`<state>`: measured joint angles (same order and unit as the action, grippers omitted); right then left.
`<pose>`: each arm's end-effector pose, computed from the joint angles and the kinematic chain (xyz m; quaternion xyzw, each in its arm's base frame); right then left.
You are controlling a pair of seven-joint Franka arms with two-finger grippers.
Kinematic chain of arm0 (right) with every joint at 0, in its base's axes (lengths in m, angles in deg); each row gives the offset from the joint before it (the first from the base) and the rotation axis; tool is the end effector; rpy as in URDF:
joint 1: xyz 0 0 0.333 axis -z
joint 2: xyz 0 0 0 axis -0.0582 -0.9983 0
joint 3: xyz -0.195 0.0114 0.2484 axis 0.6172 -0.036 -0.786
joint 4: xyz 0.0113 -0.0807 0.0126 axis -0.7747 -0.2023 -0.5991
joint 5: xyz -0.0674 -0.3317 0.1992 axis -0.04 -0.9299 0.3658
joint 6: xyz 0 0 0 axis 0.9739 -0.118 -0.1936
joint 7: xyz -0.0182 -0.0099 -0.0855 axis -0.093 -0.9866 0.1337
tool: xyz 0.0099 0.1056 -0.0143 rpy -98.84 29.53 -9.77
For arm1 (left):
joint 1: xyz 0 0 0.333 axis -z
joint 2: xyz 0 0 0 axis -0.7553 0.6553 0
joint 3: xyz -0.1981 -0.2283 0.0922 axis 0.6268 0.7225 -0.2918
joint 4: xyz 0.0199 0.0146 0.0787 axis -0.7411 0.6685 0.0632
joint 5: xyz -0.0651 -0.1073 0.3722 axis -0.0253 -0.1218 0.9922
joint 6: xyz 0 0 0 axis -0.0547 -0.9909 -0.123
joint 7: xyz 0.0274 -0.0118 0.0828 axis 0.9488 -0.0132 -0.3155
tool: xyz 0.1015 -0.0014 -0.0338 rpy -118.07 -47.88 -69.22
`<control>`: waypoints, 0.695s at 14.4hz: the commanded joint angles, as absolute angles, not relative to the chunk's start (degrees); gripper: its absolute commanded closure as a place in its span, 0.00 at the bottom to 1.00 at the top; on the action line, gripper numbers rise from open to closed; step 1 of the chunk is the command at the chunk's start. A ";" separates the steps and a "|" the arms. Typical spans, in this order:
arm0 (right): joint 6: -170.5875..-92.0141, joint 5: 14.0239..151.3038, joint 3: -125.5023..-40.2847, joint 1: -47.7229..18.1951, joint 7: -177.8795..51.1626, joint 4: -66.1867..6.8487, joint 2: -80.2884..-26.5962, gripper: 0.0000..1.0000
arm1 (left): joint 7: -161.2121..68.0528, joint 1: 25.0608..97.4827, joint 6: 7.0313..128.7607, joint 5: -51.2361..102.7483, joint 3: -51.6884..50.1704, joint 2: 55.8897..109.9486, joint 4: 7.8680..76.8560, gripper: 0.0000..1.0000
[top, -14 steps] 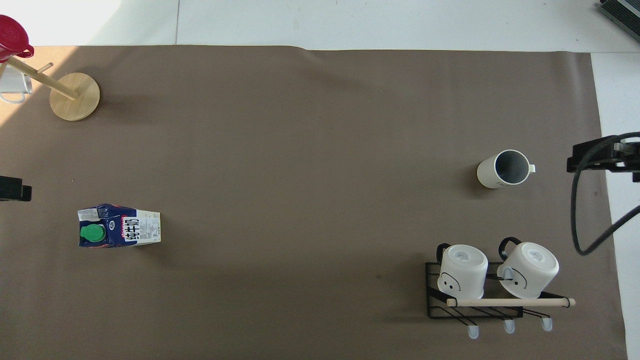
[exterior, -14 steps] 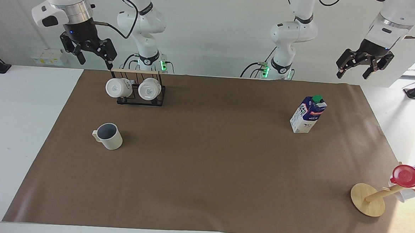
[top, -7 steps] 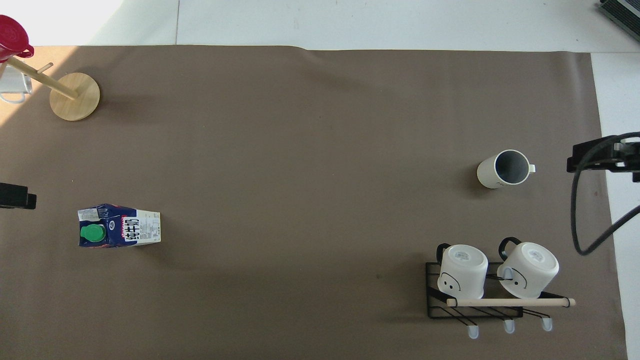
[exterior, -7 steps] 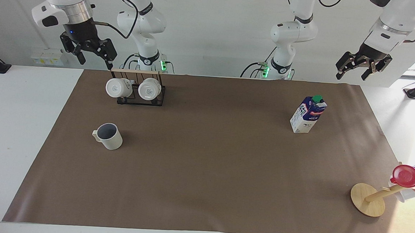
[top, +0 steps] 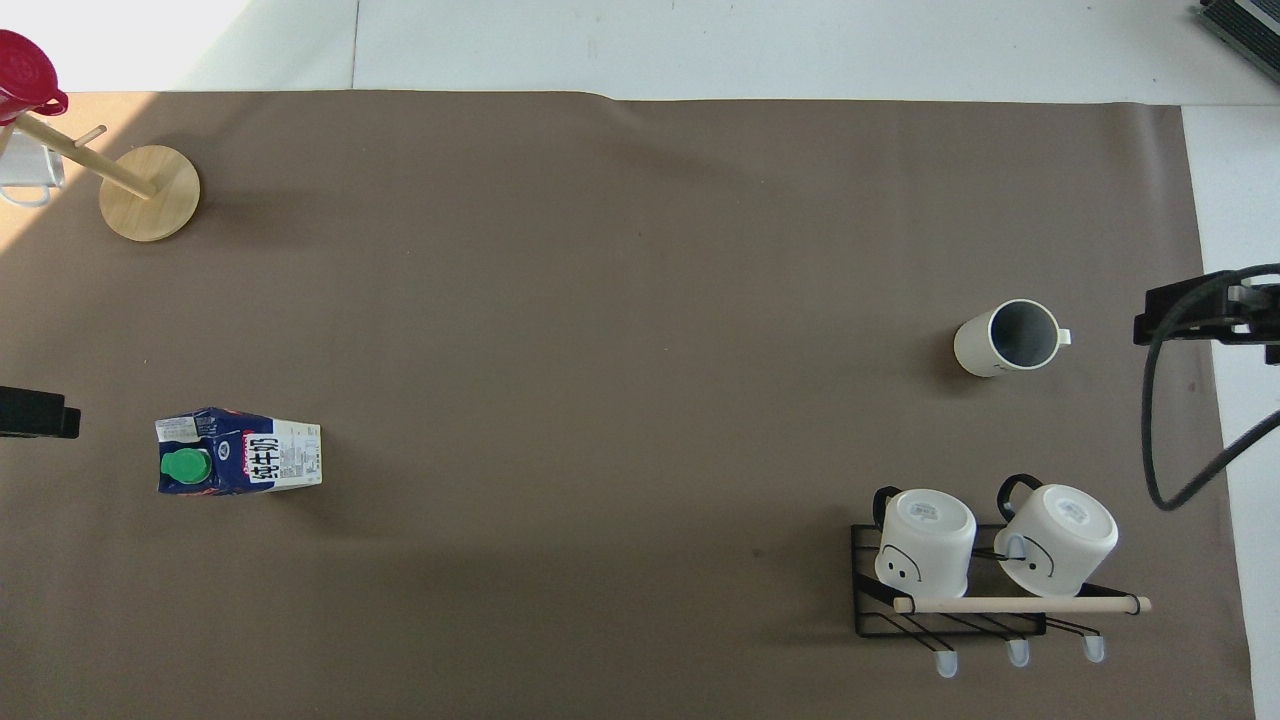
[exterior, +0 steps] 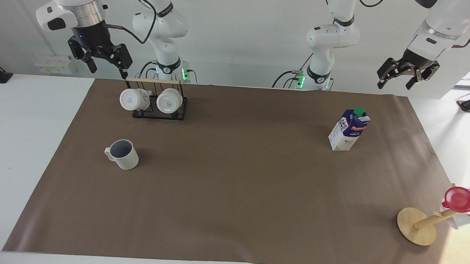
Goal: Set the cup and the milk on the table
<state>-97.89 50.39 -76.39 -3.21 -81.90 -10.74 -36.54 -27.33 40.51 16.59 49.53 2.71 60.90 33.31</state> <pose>0.5339 0.0020 0.6750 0.9960 -0.0879 0.0095 0.0139 0.4816 0.0082 0.6457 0.9998 -0.0145 -0.0095 0.0013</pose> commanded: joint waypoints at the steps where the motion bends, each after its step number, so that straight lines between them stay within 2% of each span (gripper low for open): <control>1: -97.64 51.28 -76.05 -2.72 -80.59 -10.73 -36.17 0.00 | -27.00 40.27 16.61 49.84 2.81 59.94 34.06 0.00; 10: -101.15 51.20 -76.31 -2.37 -77.77 -10.73 -37.30 0.00 | -27.09 40.35 16.61 49.84 2.81 60.11 33.71 0.00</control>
<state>-100.03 50.39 -76.35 -2.97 -79.88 -10.71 -36.62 -27.33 40.51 16.60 49.53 2.70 60.89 33.29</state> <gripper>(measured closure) 0.000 0.000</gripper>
